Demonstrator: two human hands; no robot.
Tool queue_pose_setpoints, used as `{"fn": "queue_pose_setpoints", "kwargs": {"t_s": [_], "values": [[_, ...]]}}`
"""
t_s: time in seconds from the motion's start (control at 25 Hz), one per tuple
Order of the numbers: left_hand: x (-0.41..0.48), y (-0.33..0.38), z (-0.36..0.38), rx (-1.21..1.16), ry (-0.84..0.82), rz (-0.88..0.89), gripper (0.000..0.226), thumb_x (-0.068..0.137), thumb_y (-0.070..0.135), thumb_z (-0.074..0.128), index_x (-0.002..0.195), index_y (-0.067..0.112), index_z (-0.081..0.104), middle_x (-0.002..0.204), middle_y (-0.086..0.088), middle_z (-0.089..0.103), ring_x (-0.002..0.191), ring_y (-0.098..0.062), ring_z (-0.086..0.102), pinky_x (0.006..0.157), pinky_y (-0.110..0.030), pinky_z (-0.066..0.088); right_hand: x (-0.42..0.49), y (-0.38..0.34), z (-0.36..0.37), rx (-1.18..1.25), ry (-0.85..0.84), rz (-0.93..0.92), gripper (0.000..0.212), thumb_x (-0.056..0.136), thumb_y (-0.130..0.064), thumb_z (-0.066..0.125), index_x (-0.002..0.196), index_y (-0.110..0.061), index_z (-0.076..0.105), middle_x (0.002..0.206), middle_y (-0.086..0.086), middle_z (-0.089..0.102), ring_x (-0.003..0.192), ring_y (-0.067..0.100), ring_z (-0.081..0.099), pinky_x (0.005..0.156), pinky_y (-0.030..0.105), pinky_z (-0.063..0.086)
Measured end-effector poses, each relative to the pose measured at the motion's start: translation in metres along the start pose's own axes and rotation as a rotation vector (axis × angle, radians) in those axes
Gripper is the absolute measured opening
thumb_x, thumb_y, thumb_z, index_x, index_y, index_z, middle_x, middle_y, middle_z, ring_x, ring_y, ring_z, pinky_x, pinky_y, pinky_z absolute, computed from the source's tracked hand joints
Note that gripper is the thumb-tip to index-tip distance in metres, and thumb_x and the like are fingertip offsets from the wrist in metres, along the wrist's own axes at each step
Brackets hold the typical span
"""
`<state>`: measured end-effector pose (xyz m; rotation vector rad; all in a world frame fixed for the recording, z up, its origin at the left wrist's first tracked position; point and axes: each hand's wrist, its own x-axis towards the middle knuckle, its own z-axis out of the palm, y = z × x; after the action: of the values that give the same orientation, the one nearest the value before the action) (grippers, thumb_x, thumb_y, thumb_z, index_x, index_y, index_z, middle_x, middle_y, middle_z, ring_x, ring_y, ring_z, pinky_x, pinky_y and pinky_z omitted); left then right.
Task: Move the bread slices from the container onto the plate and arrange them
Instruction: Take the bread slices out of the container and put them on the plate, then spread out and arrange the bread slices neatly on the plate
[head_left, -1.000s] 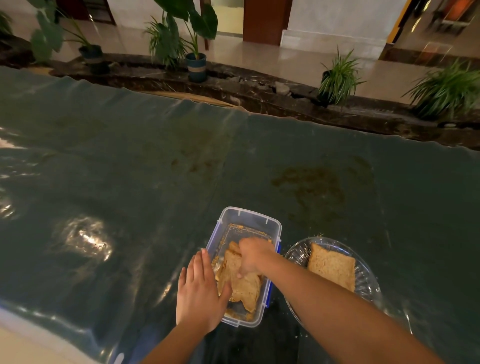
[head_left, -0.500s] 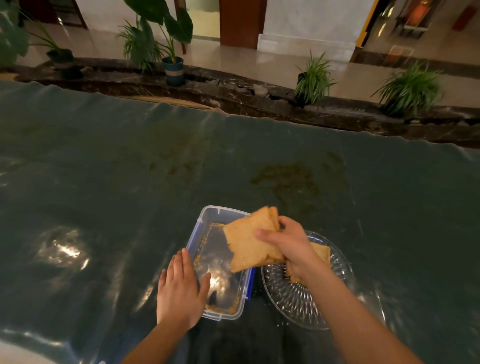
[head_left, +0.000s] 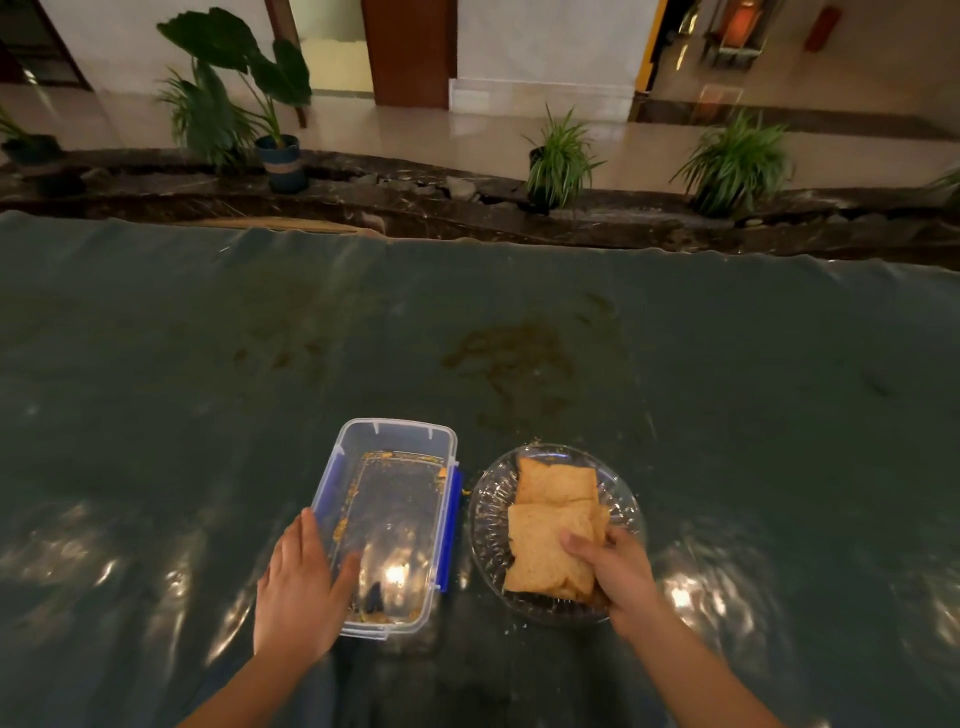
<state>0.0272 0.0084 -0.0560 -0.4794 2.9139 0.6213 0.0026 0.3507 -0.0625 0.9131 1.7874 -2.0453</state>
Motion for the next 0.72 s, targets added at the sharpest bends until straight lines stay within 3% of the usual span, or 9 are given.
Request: {"fn": "queue_pose_setpoints", "kwargs": {"t_s": [0.12, 0.24, 0.36, 0.44, 0.56, 0.64, 0.72], "values": [[-0.002, 0.004, -0.007, 0.001, 0.014, 0.021, 0.072, 0.093, 0.041, 0.05, 0.149, 0.008, 0.017, 0.154, -0.018, 0.027, 0.14, -0.036, 0.026, 0.113, -0.055, 0.029, 0.004, 0.01, -0.008, -0.407, 0.095, -0.123, 0.05, 0.074, -0.026, 0.082, 0.115, -0.013, 0.058, 0.101, -0.003, 0.069, 0.088, 0.018, 0.067, 0.07, 0.04, 0.061], [-0.012, 0.02, -0.011, 0.075, 0.085, 0.162, 0.064, 0.09, 0.035, 0.055, 0.145, 0.012, 0.032, 0.15, -0.018, 0.033, 0.138, -0.039, 0.03, 0.112, -0.056, 0.03, 0.006, 0.007, -0.021, -0.726, 0.153, -0.248, 0.051, 0.075, -0.041, 0.077, 0.116, -0.02, 0.057, 0.099, -0.009, 0.066, 0.087, 0.014, 0.065, 0.069, 0.032, 0.053], [-0.032, 0.053, -0.009, 0.05, 0.108, 0.361, 0.059, 0.079, 0.029, 0.068, 0.135, 0.019, 0.049, 0.143, -0.012, 0.042, 0.131, -0.035, 0.04, 0.105, -0.057, 0.04, 0.014, 0.001, -0.036, -0.748, 0.165, -0.308, 0.04, 0.076, -0.038, 0.074, 0.11, -0.023, 0.059, 0.108, -0.005, 0.068, 0.092, 0.013, 0.064, 0.07, 0.031, 0.05], [-0.043, 0.084, -0.003, -0.011, 0.069, 0.439, 0.054, 0.077, 0.022, 0.074, 0.128, 0.025, 0.054, 0.135, -0.002, 0.05, 0.124, -0.024, 0.046, 0.101, -0.051, 0.045, 0.023, -0.009, -0.044, -0.722, 0.154, -0.316, 0.034, 0.078, -0.039, 0.071, 0.107, -0.025, 0.059, 0.107, -0.005, 0.067, 0.091, 0.013, 0.062, 0.069, 0.03, 0.046], [-0.044, 0.14, 0.007, -0.224, -0.015, 0.378, 0.04, 0.084, 0.021, 0.069, 0.121, 0.031, 0.058, 0.115, 0.015, 0.052, 0.109, -0.008, 0.047, 0.096, -0.035, 0.042, 0.039, -0.031, -0.05, -0.717, 0.111, -0.323, 0.027, 0.082, -0.034, 0.066, 0.106, -0.024, 0.059, 0.099, -0.007, 0.063, 0.094, 0.017, 0.061, 0.07, 0.03, 0.041], [-0.035, 0.168, 0.007, -0.389, -0.138, 0.242, 0.026, 0.089, 0.024, 0.064, 0.109, 0.04, 0.059, 0.103, 0.024, 0.051, 0.1, -0.002, 0.049, 0.094, -0.031, 0.04, 0.047, -0.042, -0.047, -0.767, 0.082, -0.316, 0.018, 0.085, -0.031, 0.062, 0.101, -0.021, 0.059, 0.091, -0.005, 0.061, 0.085, 0.016, 0.058, 0.067, 0.032, 0.042], [-0.023, 0.176, 0.007, -0.491, -0.276, 0.134, 0.026, 0.092, 0.024, 0.061, 0.096, 0.048, 0.053, 0.098, 0.027, 0.051, 0.094, 0.003, 0.049, 0.092, -0.029, 0.039, 0.054, -0.046, -0.039, -0.813, 0.037, -0.295, 0.021, 0.087, -0.03, 0.059, 0.101, -0.014, 0.06, 0.094, 0.002, 0.066, 0.083, 0.019, 0.059, 0.069, 0.035, 0.045]]}}
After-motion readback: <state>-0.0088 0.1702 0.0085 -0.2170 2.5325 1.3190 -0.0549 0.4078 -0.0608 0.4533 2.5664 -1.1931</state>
